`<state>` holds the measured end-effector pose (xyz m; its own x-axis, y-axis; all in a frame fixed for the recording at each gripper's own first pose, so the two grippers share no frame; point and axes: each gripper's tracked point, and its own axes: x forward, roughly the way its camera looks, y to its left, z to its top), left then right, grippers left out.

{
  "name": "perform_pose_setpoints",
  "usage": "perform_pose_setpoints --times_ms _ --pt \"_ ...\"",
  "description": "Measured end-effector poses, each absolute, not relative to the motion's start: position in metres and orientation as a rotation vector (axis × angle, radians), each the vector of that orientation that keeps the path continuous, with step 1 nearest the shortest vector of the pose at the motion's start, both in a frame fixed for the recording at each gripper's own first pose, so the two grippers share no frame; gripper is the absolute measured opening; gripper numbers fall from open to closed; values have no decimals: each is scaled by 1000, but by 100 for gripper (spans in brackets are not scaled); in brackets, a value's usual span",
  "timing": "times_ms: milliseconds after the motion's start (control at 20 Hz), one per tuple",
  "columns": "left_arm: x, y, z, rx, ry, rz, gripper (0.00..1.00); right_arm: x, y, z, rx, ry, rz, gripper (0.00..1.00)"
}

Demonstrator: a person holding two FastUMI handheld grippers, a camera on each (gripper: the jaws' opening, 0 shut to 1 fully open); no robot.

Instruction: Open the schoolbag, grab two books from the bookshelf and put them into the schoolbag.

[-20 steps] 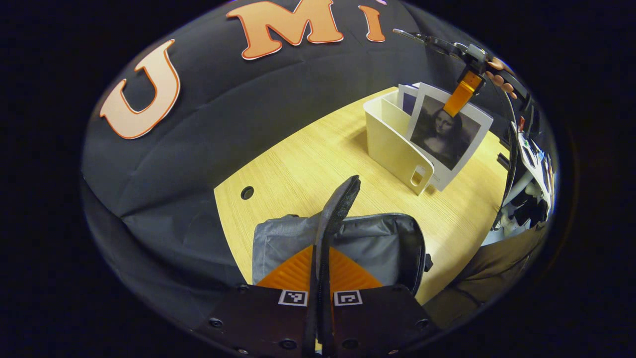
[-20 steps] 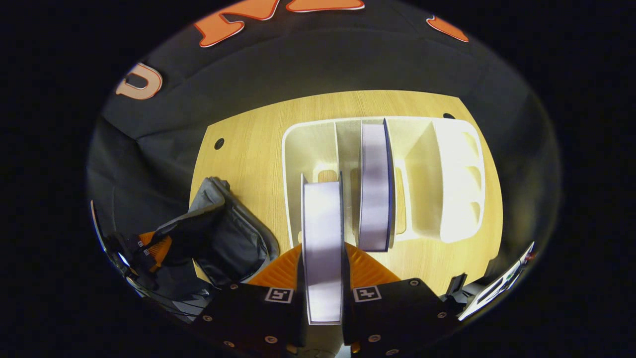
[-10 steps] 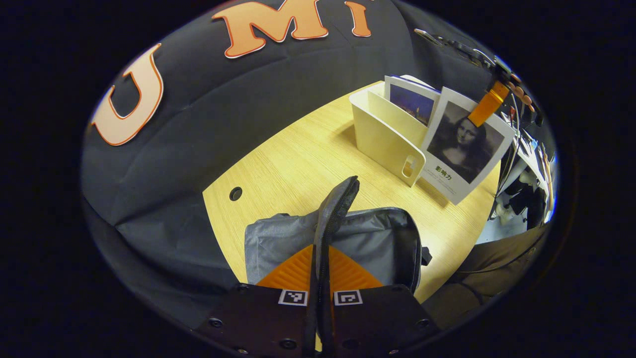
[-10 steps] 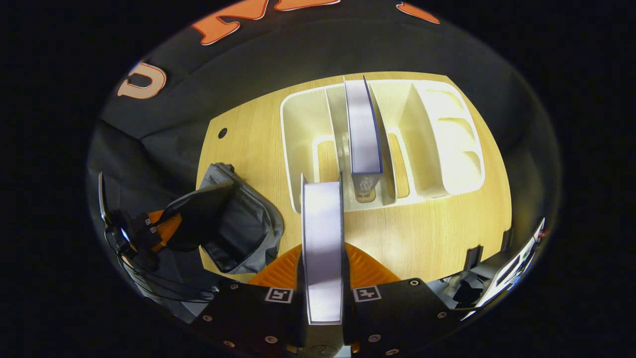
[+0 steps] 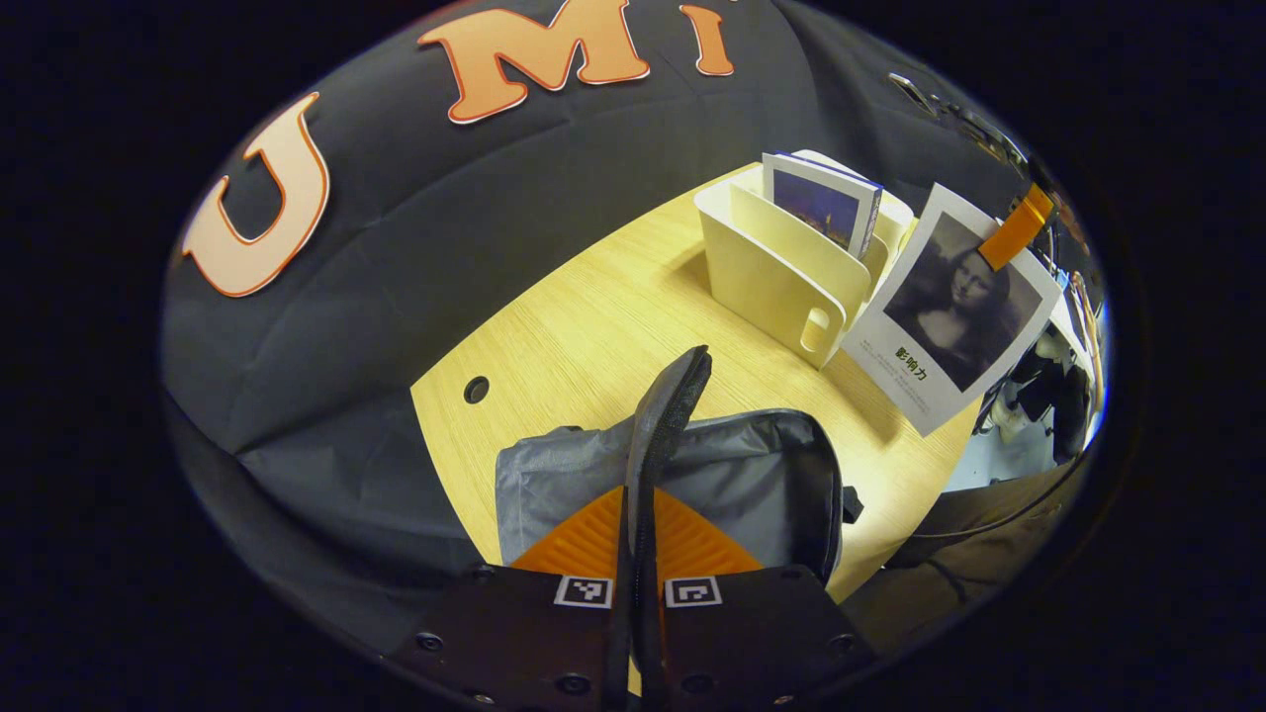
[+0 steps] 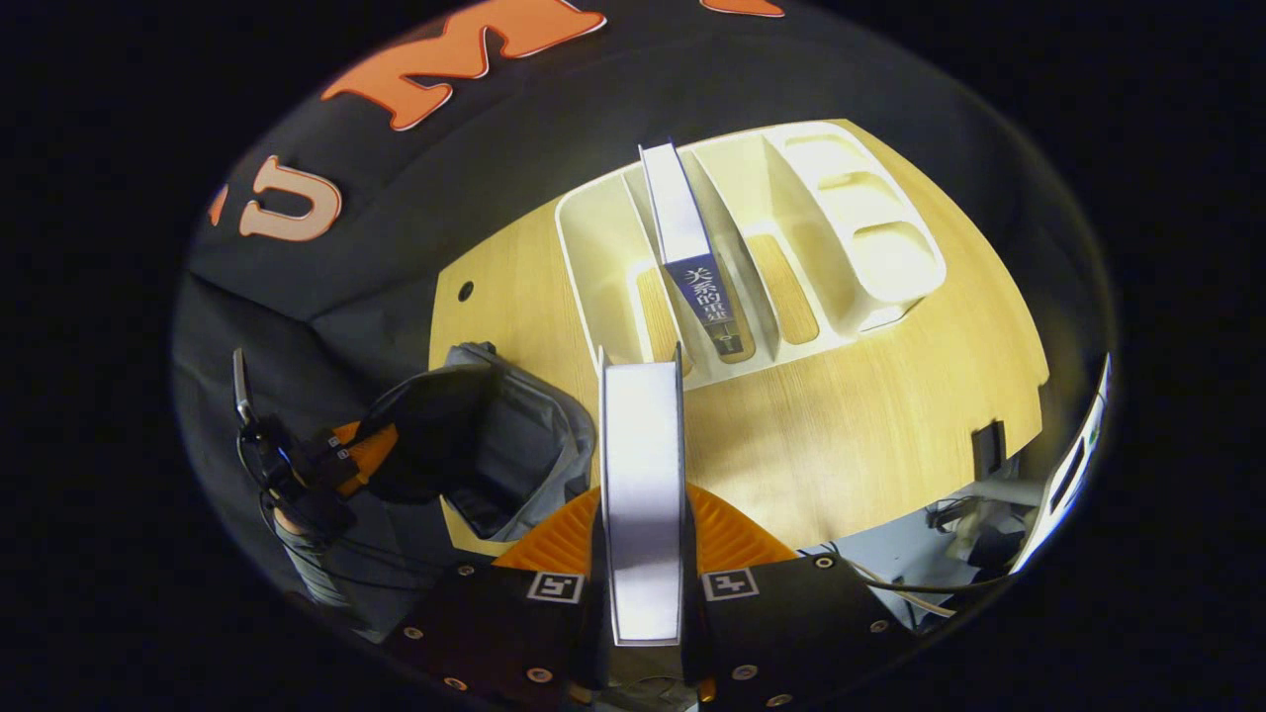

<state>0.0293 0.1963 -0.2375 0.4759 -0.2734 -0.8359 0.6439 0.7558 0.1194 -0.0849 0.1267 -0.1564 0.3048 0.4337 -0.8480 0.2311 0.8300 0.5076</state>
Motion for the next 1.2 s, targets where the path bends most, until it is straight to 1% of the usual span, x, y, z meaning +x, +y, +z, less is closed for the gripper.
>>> perform_pose_setpoints --times_ms 200,350,500,550,600,650,700,750,850,1100,1200 --pt "31 201 -230 445 897 -558 5 -94 136 -156 741 1229 150 29" --pt "32 209 -221 423 882 -536 5 -92 145 -149 805 1174 186 29" --pt "33 216 -216 394 874 -510 5 -87 161 -136 858 1119 248 28" --pt "32 216 -214 384 873 -504 10 -86 169 -133 883 1106 271 28" --pt "33 217 -213 374 869 -495 5 -83 176 -131 907 1099 294 28" --pt "33 219 -212 366 876 -476 5 -81 181 -131 938 1089 299 29" --pt "36 222 -211 353 877 -454 10 -77 188 -131 950 1076 311 28" --pt "37 220 -209 327 875 -448 5 -73 193 -135 958 1068 312 28" --pt "37 220 -205 283 871 -437 5 -70 206 -141 973 1068 317 28" --pt "35 227 -199 246 852 -424 5 -68 258 -154 1012 1087 398 28" --pt "33 227 -198 232 850 -422 5 -66 278 -160 1041 1077 414 28"
